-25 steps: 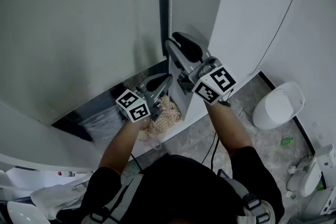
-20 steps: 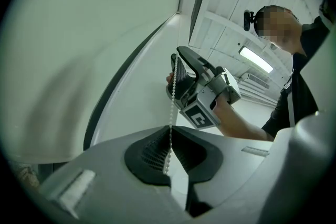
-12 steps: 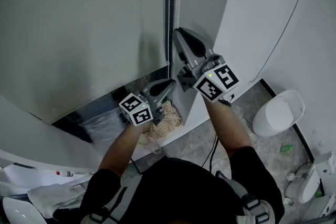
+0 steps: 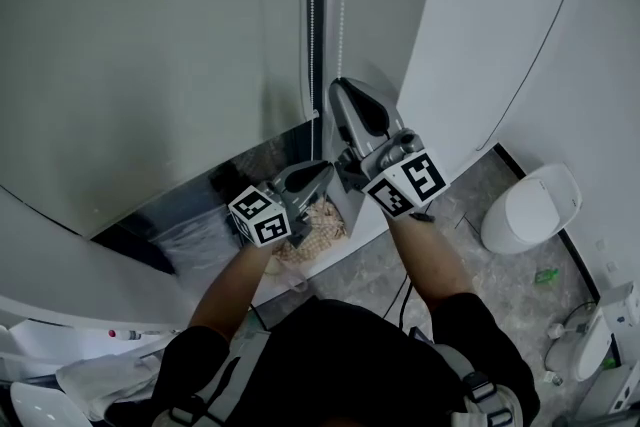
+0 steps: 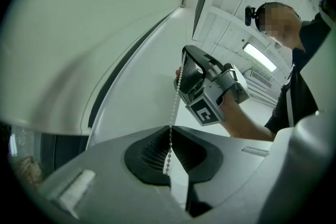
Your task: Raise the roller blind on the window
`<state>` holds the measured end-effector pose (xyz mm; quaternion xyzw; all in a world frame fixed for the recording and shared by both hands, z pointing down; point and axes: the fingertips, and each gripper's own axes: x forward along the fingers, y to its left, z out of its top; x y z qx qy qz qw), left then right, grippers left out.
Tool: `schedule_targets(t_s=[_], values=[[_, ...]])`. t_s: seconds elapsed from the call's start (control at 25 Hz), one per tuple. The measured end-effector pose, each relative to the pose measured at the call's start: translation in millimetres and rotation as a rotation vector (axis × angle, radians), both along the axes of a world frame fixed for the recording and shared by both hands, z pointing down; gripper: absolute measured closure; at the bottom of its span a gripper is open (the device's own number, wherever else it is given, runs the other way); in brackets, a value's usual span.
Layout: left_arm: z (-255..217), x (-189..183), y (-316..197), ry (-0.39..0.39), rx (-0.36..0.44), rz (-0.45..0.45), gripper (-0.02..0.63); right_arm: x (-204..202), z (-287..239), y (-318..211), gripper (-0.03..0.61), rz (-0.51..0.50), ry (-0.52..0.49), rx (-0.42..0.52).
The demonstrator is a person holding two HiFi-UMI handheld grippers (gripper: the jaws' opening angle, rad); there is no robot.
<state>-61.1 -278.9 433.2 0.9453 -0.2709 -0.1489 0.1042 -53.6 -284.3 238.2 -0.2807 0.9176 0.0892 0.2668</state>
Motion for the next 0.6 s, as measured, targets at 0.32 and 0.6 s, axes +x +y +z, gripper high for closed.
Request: schedule_targets(t_s=[0.32, 0.6], values=[[100.1, 10.7, 8.6, -0.180, -0.183, 0.020, 0.598, 11.3, 100.2, 5.8, 0.566, -0.002, 0.078, -0.155], [166.2, 20.6, 41.7, -0.316, -0.275, 0.107, 0.577, 26.1, 204.3, 9.4, 0.566, 0.002, 0.170, -0.340]])
